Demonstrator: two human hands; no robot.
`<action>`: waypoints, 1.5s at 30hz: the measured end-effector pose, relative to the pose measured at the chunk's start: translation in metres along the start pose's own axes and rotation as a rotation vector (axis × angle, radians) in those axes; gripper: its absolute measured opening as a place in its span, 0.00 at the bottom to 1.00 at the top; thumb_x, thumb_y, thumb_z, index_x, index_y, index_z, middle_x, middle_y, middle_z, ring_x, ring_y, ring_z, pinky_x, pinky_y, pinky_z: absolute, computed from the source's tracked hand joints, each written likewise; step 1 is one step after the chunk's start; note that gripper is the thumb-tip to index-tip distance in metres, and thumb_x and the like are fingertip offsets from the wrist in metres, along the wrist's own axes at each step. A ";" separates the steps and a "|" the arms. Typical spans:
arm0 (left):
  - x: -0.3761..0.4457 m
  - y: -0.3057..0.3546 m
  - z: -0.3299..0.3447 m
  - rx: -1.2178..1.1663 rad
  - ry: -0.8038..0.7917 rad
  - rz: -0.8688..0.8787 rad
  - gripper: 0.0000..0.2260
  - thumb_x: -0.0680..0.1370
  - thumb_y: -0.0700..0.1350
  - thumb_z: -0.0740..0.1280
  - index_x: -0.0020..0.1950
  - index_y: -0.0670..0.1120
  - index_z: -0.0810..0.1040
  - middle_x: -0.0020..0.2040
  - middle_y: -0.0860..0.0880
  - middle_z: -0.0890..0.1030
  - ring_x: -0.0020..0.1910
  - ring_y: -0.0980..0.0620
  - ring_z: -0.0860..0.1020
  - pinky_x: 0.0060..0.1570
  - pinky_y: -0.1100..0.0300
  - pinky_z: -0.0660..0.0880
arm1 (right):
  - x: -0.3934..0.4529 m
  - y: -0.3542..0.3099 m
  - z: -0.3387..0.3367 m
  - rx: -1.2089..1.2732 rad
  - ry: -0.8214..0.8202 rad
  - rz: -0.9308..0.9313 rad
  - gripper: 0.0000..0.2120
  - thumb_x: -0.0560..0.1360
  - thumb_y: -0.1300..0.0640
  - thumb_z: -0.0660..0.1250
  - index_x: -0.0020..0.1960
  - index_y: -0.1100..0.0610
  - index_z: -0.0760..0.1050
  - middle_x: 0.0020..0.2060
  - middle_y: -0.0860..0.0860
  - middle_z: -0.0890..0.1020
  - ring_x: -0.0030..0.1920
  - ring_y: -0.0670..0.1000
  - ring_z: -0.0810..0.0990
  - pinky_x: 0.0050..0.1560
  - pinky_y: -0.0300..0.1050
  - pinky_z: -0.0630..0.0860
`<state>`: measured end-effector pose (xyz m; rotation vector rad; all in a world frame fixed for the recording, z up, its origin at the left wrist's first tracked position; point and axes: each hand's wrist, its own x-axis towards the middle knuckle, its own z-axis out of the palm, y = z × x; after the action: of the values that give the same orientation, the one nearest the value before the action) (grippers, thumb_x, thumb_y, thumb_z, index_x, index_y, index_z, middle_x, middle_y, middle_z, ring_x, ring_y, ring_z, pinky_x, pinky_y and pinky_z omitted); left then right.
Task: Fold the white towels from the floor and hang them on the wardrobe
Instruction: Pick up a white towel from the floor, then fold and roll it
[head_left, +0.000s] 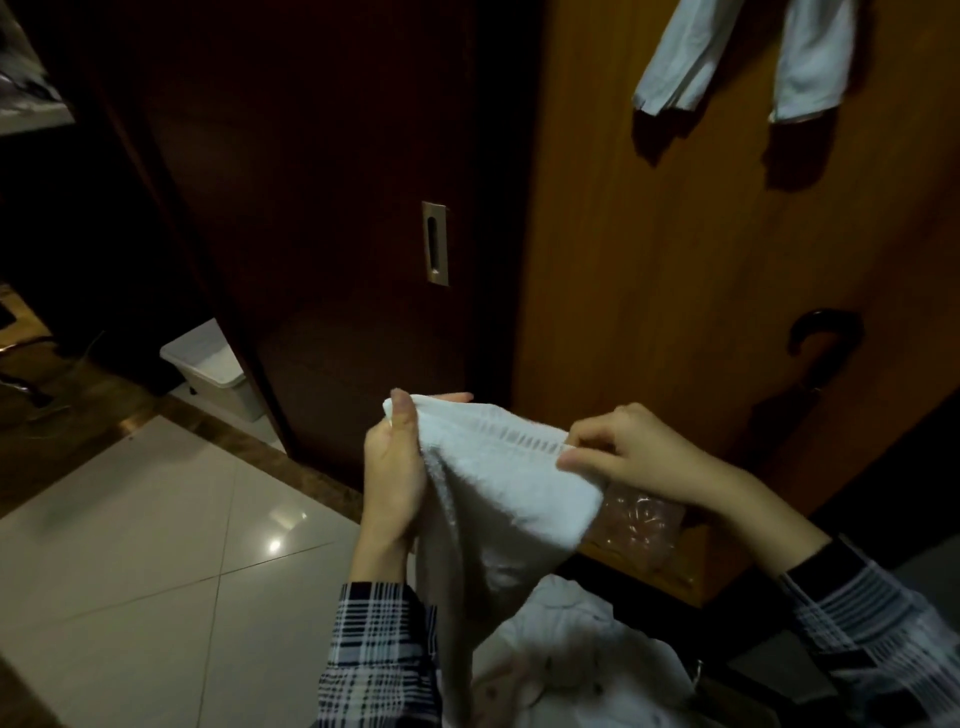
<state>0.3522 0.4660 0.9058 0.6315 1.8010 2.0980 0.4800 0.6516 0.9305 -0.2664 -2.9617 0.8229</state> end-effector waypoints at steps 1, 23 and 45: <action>-0.002 0.000 0.000 0.020 -0.017 -0.008 0.25 0.74 0.61 0.49 0.45 0.49 0.82 0.38 0.56 0.84 0.42 0.60 0.82 0.41 0.68 0.76 | 0.002 0.004 -0.003 -0.123 0.015 0.014 0.11 0.77 0.48 0.64 0.42 0.52 0.80 0.30 0.48 0.79 0.29 0.45 0.75 0.45 0.42 0.74; -0.002 -0.017 -0.020 0.403 -0.077 0.092 0.18 0.78 0.61 0.56 0.60 0.57 0.79 0.50 0.60 0.80 0.51 0.65 0.78 0.49 0.63 0.77 | 0.005 0.007 -0.005 -0.802 0.598 0.027 0.08 0.61 0.62 0.79 0.33 0.59 0.79 0.35 0.52 0.74 0.38 0.54 0.73 0.38 0.46 0.64; 0.003 -0.036 0.005 -0.016 0.083 -0.145 0.12 0.81 0.46 0.60 0.49 0.43 0.82 0.46 0.46 0.85 0.48 0.52 0.83 0.44 0.65 0.78 | -0.032 -0.003 0.031 -0.551 -0.342 -0.499 0.16 0.73 0.65 0.62 0.60 0.58 0.71 0.39 0.54 0.80 0.38 0.55 0.77 0.40 0.50 0.75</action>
<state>0.3500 0.4782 0.8711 0.4029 1.8127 2.0677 0.5076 0.6277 0.9054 0.6365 -3.2649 -0.0165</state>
